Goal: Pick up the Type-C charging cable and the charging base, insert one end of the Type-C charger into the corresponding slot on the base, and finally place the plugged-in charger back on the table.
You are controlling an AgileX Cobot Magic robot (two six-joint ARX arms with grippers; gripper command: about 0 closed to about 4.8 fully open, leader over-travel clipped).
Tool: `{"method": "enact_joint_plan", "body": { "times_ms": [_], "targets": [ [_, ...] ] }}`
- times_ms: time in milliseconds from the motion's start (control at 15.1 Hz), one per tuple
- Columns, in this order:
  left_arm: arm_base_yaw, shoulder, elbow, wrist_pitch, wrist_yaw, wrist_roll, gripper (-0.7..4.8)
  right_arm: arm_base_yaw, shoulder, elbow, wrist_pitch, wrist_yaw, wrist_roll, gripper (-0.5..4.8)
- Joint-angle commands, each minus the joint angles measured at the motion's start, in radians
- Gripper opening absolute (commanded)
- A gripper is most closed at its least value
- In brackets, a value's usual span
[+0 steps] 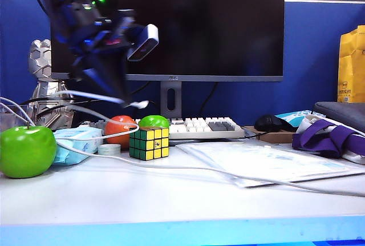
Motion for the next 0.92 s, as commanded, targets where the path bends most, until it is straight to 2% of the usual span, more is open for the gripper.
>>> {"method": "enact_joint_plan", "body": {
  "times_ms": [66, 396, 462, 595, 661, 727, 793, 925],
  "targets": [
    [-0.002, -0.002, -0.002, -0.149, -0.002, 0.210, -0.06, 0.002, -0.008, 0.006, 0.024, -0.002, 0.003, -0.05],
    [-0.002, 0.096, -0.004, -0.200, -0.001, 0.216, -0.06, 0.002, -0.008, 0.006, 0.024, -0.002, 0.003, -0.05],
    [-0.002, 0.148, -0.004, -0.179, -0.053, 0.207, -0.06, 0.002, -0.008, 0.006, 0.024, -0.002, 0.003, -0.05],
    [-0.002, 0.182, -0.005, -0.162, -0.090, 0.170, -0.03, 0.002, -0.008, 0.006, 0.024, -0.002, 0.003, -0.05],
    [-0.002, 0.189, -0.005, -0.161, -0.090, 0.146, 0.36, 0.002, -0.008, 0.006, 0.024, -0.002, 0.003, -0.05],
    [-0.002, 0.191, -0.005, -0.160, -0.090, 0.118, 1.49, 0.002, -0.008, 0.006, 0.024, -0.002, 0.003, -0.05],
    [-0.002, 0.191, -0.005, -0.154, -0.091, 0.101, 1.97, 0.002, -0.008, 0.006, 0.024, -0.002, 0.003, -0.05],
    [-0.002, 0.191, -0.004, -0.155, -0.108, 0.042, 2.02, 0.002, -0.008, 0.006, 0.024, -0.002, 0.003, -0.05]
  ]
}}
